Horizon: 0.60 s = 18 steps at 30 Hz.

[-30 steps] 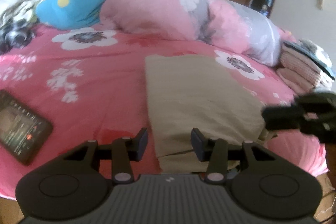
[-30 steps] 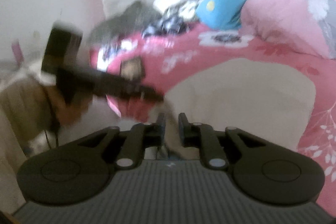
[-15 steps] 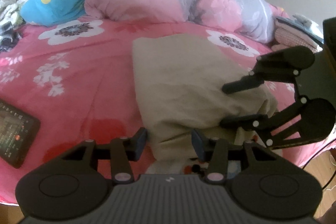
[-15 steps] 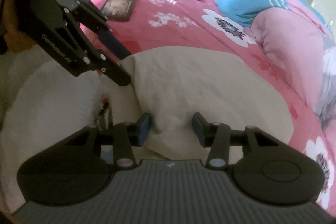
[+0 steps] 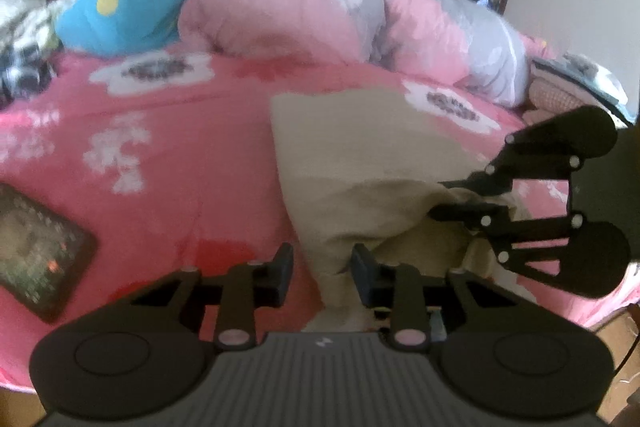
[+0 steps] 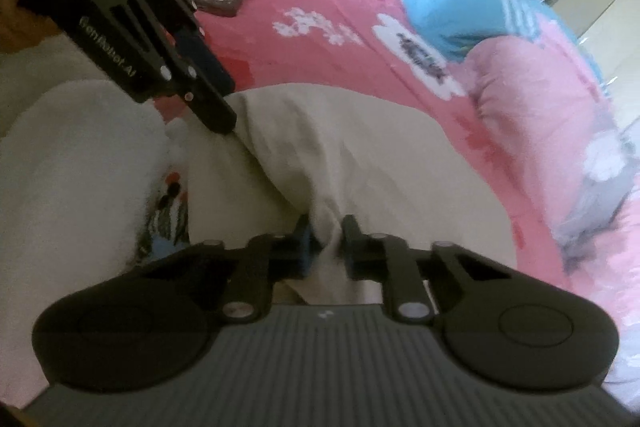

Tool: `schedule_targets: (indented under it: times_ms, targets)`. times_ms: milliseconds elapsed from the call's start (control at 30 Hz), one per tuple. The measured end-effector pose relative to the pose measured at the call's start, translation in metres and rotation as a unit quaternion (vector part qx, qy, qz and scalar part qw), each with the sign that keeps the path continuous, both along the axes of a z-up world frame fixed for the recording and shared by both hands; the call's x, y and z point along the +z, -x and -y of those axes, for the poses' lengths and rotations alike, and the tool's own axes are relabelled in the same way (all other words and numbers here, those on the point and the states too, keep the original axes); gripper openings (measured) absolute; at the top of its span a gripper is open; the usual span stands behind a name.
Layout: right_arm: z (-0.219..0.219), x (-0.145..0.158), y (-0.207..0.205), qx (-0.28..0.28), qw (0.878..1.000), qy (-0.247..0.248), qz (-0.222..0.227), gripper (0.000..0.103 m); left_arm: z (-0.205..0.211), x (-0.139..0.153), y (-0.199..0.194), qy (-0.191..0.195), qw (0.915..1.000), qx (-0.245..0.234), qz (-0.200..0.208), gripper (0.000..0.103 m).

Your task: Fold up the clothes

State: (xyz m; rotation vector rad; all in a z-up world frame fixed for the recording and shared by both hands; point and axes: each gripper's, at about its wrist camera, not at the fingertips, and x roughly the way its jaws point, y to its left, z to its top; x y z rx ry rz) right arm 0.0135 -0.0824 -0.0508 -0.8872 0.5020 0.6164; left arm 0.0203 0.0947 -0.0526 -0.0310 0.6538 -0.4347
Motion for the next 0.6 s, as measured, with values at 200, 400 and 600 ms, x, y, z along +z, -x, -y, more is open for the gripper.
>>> schedule_targets:
  times_ms: [200, 400, 600]
  targets:
    - [-0.014, -0.019, 0.018, -0.008, 0.99, 0.063, 0.128, 0.006, 0.022, 0.014, 0.001, -0.053, 0.9967, -0.03, 0.053, 0.048]
    - [-0.015, -0.034, 0.025, 0.015, 0.979, 0.106, 0.176, 0.006, 0.051, 0.009, -0.01, -0.12, 0.9868, -0.067, 0.086, 0.05]
    - [-0.011, -0.03, 0.025, 0.017, 0.981, 0.093, 0.169, 0.006, 0.077, 0.001, -0.014, -0.196, 0.965, -0.122, 0.124, 0.05]
